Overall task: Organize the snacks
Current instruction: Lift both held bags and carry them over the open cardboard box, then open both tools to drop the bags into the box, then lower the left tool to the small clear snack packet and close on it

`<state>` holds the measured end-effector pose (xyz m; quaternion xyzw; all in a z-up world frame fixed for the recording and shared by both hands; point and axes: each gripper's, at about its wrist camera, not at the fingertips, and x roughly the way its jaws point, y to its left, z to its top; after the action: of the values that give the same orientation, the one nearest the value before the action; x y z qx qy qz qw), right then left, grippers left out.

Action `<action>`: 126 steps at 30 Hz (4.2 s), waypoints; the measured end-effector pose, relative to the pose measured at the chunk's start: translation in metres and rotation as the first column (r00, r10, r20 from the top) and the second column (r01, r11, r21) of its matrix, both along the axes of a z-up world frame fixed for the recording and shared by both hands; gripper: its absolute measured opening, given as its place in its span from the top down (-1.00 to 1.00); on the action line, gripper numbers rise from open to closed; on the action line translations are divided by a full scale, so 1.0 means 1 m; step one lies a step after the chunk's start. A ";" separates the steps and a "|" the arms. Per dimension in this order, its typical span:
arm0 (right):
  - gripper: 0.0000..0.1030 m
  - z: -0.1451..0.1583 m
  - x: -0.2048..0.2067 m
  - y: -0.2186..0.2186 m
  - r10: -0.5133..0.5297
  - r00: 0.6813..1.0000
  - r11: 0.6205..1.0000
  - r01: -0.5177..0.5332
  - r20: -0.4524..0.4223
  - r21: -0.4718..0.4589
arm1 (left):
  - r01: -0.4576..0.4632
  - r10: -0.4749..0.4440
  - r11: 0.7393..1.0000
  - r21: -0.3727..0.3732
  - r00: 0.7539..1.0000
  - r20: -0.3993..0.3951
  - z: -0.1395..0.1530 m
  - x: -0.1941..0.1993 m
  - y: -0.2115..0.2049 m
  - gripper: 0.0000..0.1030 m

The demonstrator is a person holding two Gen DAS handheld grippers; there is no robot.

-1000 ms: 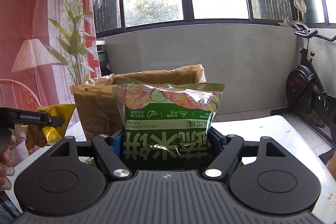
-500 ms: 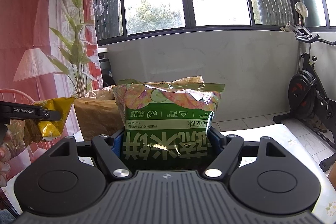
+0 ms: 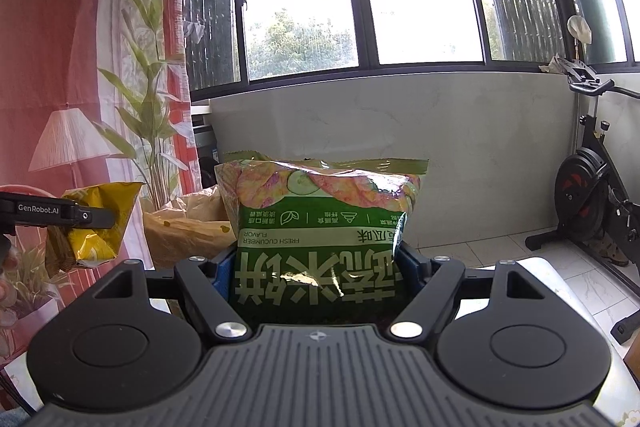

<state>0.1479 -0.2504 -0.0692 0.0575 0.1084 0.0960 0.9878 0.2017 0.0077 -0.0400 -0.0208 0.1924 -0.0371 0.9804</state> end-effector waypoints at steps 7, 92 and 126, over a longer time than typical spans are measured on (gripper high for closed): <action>-0.50 0.019 0.013 -0.008 0.013 1.000 1.000 -0.013 0.018 -0.008 | 0.025 -0.025 1.000 0.002 0.999 0.034 0.018 0.000 -0.001 -0.47; -0.67 -0.080 0.021 -0.008 -0.017 0.980 1.000 0.019 -0.200 0.007 | -0.019 0.016 1.000 -0.013 0.981 -0.196 -0.093 -0.003 0.050 -0.56; -0.53 -0.143 -0.008 0.013 -0.009 0.962 0.994 -0.022 -0.274 -0.110 | -0.105 0.116 0.993 0.050 0.934 -0.337 -0.159 -0.012 0.076 -0.07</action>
<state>0.1396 -0.2370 -0.2122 0.0145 0.2492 0.0843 0.9647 0.1896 0.0839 -0.1988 -0.0222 0.3577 0.0252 0.9332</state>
